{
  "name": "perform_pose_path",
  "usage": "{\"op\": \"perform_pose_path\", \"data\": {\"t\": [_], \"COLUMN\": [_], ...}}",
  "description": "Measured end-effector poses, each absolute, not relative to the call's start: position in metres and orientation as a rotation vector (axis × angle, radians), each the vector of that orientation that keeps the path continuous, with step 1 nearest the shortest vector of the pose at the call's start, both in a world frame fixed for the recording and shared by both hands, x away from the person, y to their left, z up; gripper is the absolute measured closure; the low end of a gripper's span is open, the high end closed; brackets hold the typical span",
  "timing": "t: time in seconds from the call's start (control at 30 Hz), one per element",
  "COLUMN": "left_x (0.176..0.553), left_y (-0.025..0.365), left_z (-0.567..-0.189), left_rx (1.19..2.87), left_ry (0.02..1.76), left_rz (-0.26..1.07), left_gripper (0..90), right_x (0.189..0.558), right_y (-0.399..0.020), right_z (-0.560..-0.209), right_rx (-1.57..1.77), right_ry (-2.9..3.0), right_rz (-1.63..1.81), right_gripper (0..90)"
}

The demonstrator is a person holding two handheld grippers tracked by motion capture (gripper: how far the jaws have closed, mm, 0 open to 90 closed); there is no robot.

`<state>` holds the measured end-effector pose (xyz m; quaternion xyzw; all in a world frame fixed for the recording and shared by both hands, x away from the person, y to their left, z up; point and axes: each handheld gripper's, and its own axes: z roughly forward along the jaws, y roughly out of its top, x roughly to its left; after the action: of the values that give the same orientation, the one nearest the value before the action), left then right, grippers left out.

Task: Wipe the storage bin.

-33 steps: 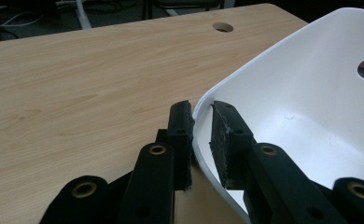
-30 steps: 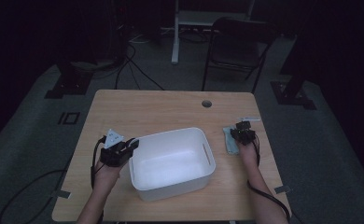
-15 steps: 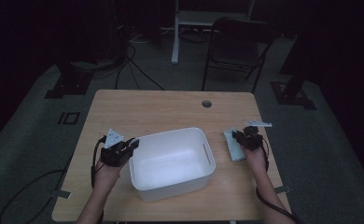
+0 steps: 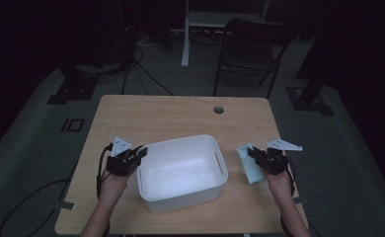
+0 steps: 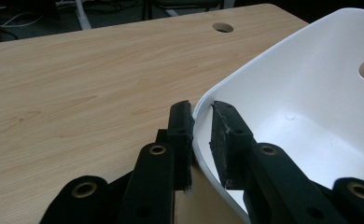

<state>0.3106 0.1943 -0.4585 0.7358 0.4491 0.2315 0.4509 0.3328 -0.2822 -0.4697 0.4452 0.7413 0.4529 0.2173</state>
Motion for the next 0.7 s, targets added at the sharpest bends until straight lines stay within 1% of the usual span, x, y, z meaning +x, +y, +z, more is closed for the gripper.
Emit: {"op": "perform_pose_path", "data": {"t": [0.43, 0.57, 0.7], "left_x": [0.310, 0.311, 0.311], "left_y": [0.194, 0.194, 0.194], "left_z": [-0.458, -0.458, -0.458], "left_rx": [1.821, 1.820, 1.821], "left_ry": [1.112, 1.112, 1.111], "left_rz": [0.575, 0.574, 0.575], "left_gripper": [77.8, 77.8, 77.8], "right_x": [0.259, 0.248, 0.247], "right_y": [-0.270, -0.262, -0.255], "right_z": [-0.424, -0.420, -0.424], "right_rx": [1.017, 0.964, 0.959], "right_ry": [2.081, 2.123, 2.151], "right_rz": [1.492, 1.571, 1.577], "right_gripper": [81.0, 80.9, 80.9]}}
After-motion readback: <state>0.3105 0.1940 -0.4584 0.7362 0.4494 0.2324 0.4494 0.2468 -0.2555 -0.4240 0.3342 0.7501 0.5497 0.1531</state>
